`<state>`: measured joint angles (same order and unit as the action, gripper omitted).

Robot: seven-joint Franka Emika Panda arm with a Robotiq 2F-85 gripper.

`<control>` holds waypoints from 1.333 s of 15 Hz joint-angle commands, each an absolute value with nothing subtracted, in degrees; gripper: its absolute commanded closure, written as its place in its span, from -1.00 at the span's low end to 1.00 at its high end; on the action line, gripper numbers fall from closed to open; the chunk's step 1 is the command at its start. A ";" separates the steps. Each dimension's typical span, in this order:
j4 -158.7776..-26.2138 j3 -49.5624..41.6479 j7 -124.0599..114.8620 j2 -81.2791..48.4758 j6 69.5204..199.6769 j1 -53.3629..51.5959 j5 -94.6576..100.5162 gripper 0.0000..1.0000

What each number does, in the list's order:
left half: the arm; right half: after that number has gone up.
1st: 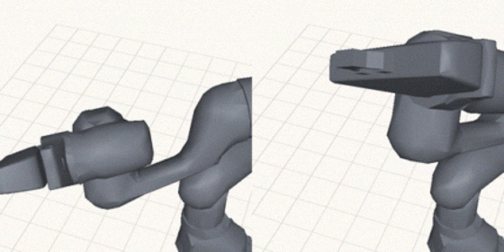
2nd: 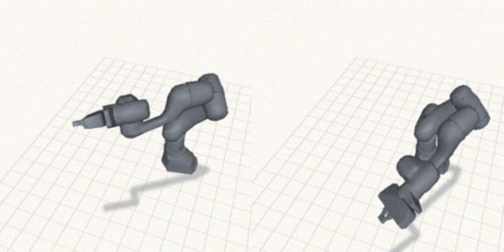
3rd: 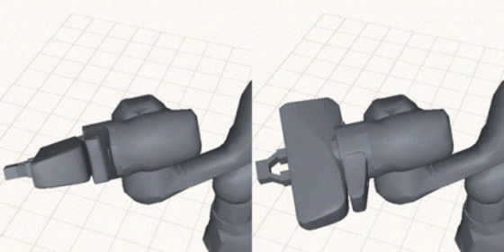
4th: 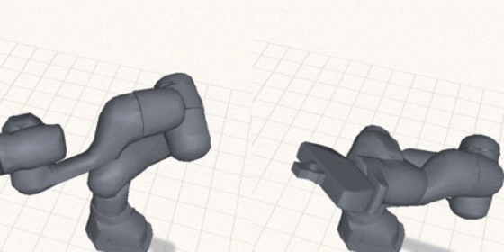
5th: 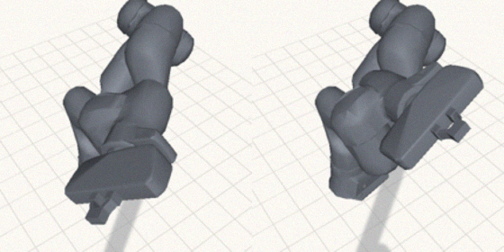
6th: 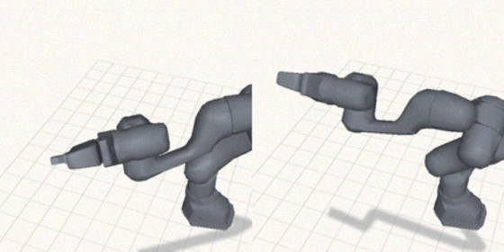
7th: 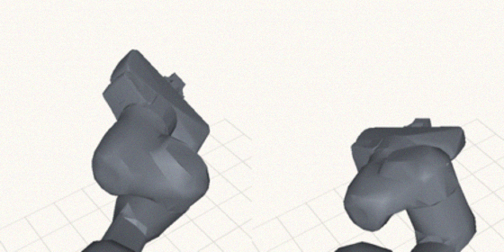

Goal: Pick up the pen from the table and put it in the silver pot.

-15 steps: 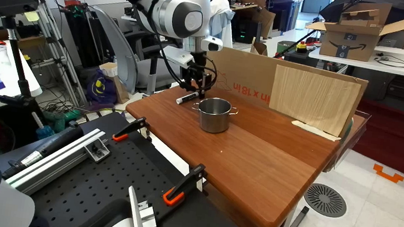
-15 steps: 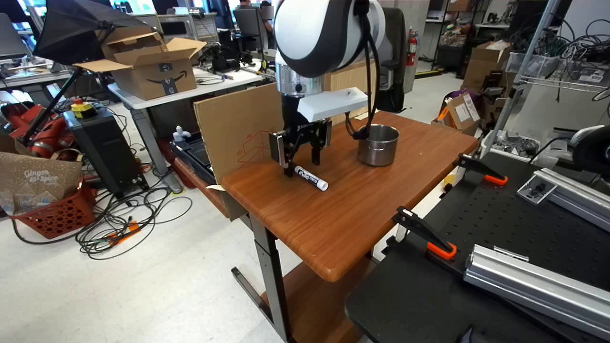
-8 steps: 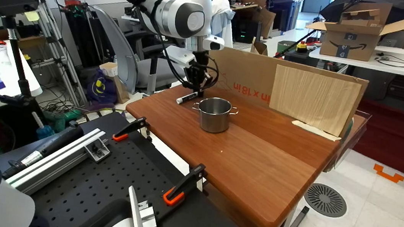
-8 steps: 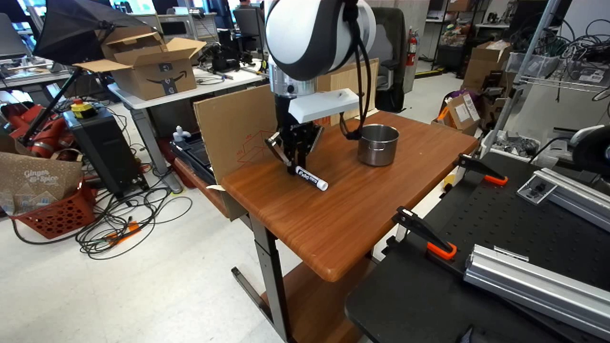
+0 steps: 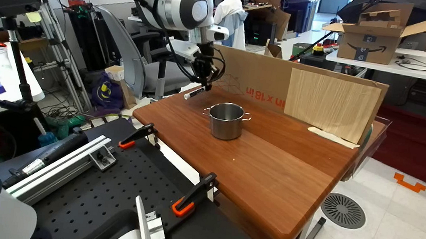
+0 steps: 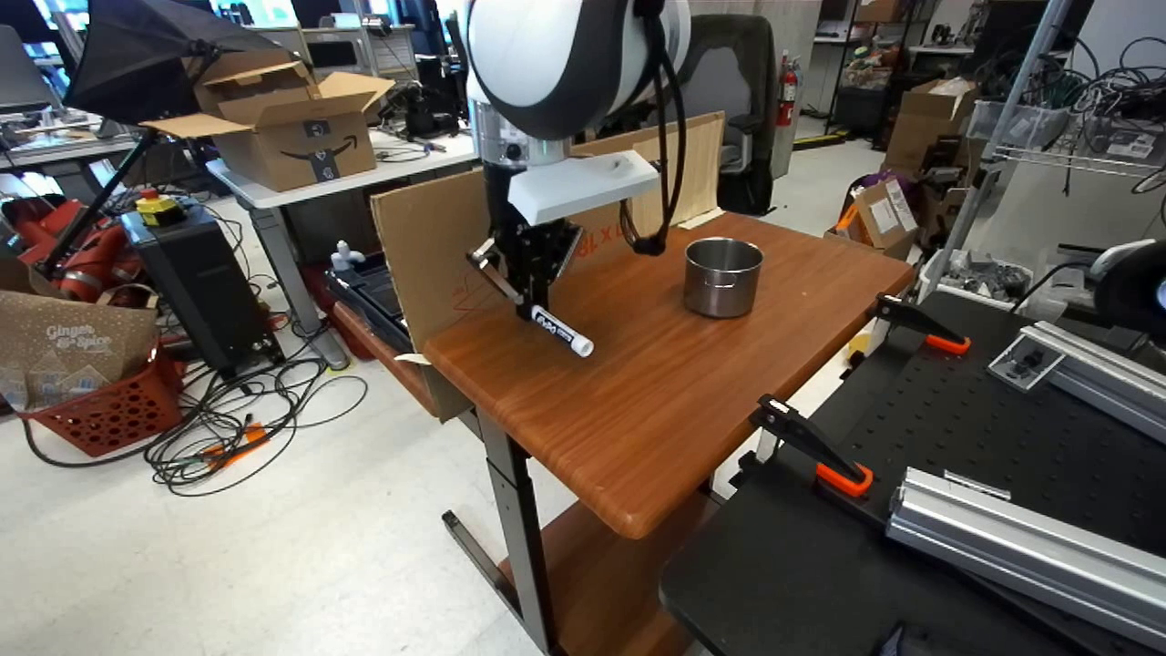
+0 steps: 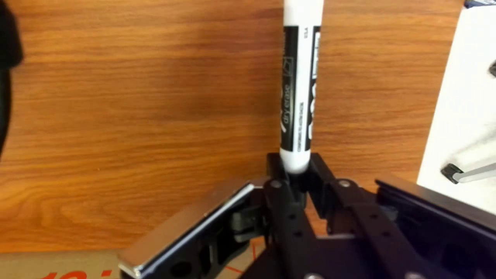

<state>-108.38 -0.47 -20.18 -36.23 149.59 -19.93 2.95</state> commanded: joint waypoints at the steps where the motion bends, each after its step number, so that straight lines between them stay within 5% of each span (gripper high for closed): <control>1: -110.67 -5.18 -26.58 -31.49 148.16 -25.65 9.90 0.90; 14: -128.05 -19.87 -74.12 -9.01 148.91 -38.05 58.60 0.90; 20: -138.14 -2.74 -93.00 -1.64 144.23 -20.65 75.17 0.90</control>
